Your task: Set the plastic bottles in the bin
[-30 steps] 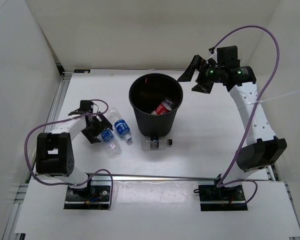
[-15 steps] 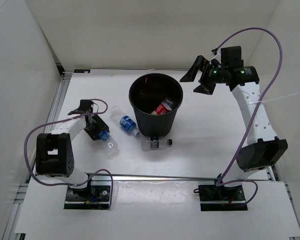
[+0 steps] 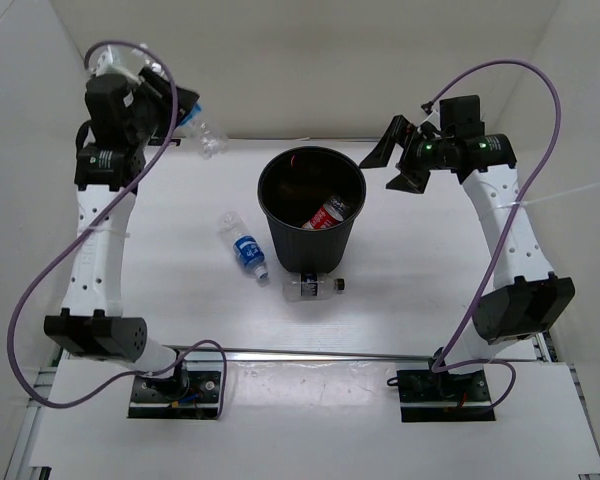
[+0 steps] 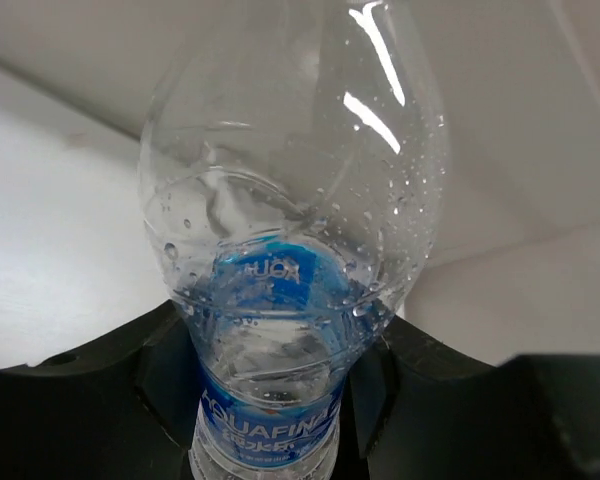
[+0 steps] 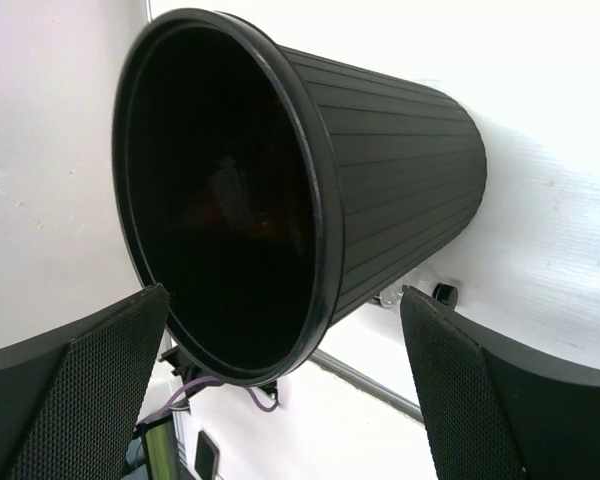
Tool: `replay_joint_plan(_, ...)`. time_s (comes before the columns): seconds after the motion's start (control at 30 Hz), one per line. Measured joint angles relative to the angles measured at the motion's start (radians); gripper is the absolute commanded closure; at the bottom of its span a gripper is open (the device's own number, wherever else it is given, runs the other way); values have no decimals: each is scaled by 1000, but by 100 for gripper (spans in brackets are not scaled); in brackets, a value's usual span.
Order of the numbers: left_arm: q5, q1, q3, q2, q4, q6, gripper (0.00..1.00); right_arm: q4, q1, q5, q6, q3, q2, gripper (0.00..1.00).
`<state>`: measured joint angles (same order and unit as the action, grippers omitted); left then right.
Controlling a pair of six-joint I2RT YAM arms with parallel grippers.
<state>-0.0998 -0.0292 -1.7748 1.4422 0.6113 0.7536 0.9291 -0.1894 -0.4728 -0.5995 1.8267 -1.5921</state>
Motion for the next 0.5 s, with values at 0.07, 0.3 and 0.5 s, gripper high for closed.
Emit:
replay_joint_plan(0.07, -35, -42, -122, 66, -16, -11, 62, 0, 0, 5, 0, -13, 2, 0)
replay_joint_plan(0.3, -168, -233, -300, 351, -31, -37, 41, 6, 7, 33, -5, -54, 19, 0)
replay_joint_plan(0.5, -201, -349, -246, 473, 32, -77, 0, -3, 23, 56, -14, -103, 82, 0)
